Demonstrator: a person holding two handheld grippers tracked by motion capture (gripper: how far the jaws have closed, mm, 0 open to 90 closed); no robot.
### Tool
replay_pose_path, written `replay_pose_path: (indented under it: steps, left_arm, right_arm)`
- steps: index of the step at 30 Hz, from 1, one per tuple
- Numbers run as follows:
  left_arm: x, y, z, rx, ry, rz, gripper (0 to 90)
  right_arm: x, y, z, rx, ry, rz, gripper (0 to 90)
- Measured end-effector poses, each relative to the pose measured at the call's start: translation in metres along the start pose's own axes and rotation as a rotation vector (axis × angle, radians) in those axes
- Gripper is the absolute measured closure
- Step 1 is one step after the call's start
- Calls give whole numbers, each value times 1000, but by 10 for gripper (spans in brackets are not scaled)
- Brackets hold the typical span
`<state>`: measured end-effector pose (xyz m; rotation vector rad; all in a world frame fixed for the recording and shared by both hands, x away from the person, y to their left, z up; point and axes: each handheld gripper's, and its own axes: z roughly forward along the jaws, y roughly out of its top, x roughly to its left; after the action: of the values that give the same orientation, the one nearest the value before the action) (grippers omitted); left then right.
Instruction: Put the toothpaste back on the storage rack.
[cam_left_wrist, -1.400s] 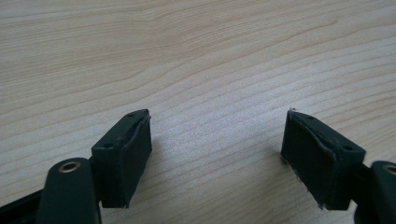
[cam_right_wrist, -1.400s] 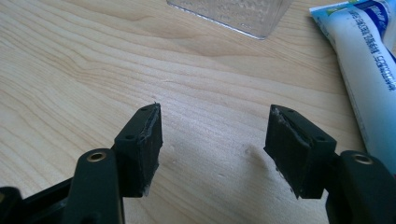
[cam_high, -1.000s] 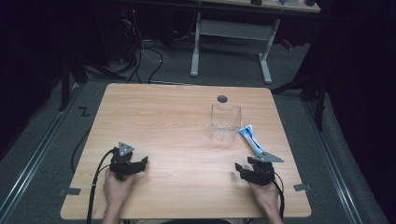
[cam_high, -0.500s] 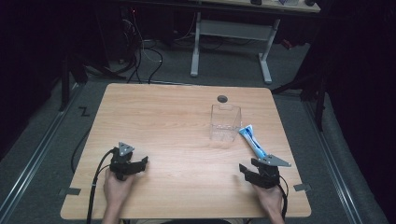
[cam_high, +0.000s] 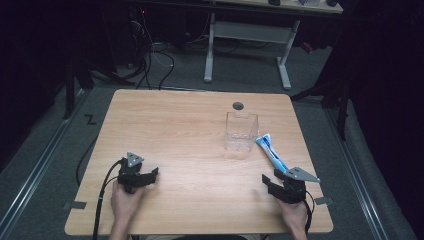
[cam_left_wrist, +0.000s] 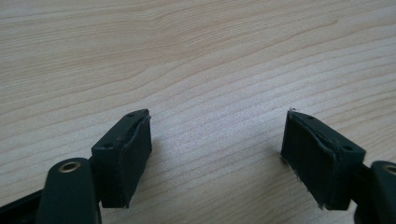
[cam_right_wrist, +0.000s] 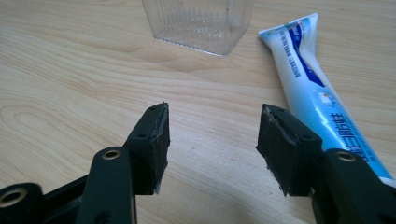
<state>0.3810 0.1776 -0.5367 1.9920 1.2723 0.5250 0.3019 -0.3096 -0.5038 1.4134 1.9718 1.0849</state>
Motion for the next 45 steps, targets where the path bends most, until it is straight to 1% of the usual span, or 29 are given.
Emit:
replay_pose_path:
  steps: [3, 11, 21, 29, 32, 39, 45]
  left_arm:
    - [0, 0, 0, 0, 0, 0, 247]
    - [0, 0, 0, 0, 1, 1, 247]
    - [0, 0, 0, 1, 1, 2, 247]
    - [0, 0, 0, 0, 3, 2, 247]
    - [0, 0, 0, 1, 3, 2, 247]
    - [0, 0, 0, 2, 1, 2, 247]
    - [0, 0, 0, 0, 1, 1, 247]
  right_arm:
    - [-3, 1, -3, -9, -6, -3, 446]
    - [-11, 3, -10, -32, -30, 15, 450]
    - [-19, 9, -15, -48, -41, 25, 442]
    - [-25, 17, -14, -52, -53, 13, 443]
    - [-26, 22, -14, -66, -55, 5, 446]
    - [-30, 33, -10, -61, -61, -2, 448]
    - [-32, 43, -6, -40, -62, -21, 445]
